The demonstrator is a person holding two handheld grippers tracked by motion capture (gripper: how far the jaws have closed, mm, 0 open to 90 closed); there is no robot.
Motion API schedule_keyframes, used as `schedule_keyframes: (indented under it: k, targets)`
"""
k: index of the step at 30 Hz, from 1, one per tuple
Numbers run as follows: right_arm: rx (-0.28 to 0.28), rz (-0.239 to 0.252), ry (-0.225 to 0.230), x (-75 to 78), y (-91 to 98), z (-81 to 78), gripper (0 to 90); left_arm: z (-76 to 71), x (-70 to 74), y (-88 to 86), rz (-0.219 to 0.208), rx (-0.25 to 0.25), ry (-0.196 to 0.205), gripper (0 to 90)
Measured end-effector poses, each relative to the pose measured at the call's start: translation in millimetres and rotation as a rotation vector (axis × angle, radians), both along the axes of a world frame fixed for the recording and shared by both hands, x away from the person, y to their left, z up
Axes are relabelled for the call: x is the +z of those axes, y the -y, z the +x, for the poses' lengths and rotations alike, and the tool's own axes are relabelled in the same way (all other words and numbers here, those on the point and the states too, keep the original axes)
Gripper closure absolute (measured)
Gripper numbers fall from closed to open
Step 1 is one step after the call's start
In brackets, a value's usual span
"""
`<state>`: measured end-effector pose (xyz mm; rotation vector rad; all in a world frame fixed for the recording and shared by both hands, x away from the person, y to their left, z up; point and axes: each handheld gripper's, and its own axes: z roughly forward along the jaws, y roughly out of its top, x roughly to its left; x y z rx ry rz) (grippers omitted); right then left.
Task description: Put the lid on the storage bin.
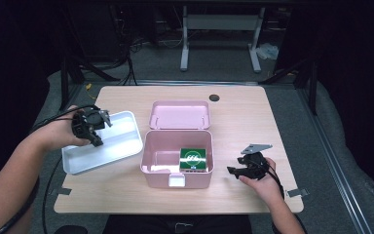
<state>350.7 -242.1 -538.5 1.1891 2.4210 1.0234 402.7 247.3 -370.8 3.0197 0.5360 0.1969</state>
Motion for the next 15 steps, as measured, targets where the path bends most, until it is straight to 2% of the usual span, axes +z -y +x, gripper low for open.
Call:
schedule_keyframes:
  k: [4, 6, 8, 12, 15]
  targets:
    - [-0.001, 0.0, 0.002, 0.2, 0.3, 0.1, 38.5, 3.9, 5.9, 28.9, 0.004, -0.051, 0.006, 89.1]
    - [0.0, 0.001, 0.003, 0.3, 0.4, 0.1, 38.5, 4.5, 7.1, 34.7, 0.002, -0.061, 0.004, 89.2]
    - [0.0, 0.003, 0.005, 0.6, 0.4, 0.1, 38.5, 6.6, 9.3, 57.2, 0.002, -0.103, 0.003, 89.1]
    - [0.008, 0.012, 0.004, 0.7, 1.1, 0.3, 38.5, 7.6, 8.7, 70.2, 0.0, -0.126, 0.0, 89.2]
    - [0.005, 0.014, 0.002, 1.1, 1.6, 0.0, 38.5, 8.8, 7.5, 87.7, -0.003, -0.153, -0.008, 89.1]
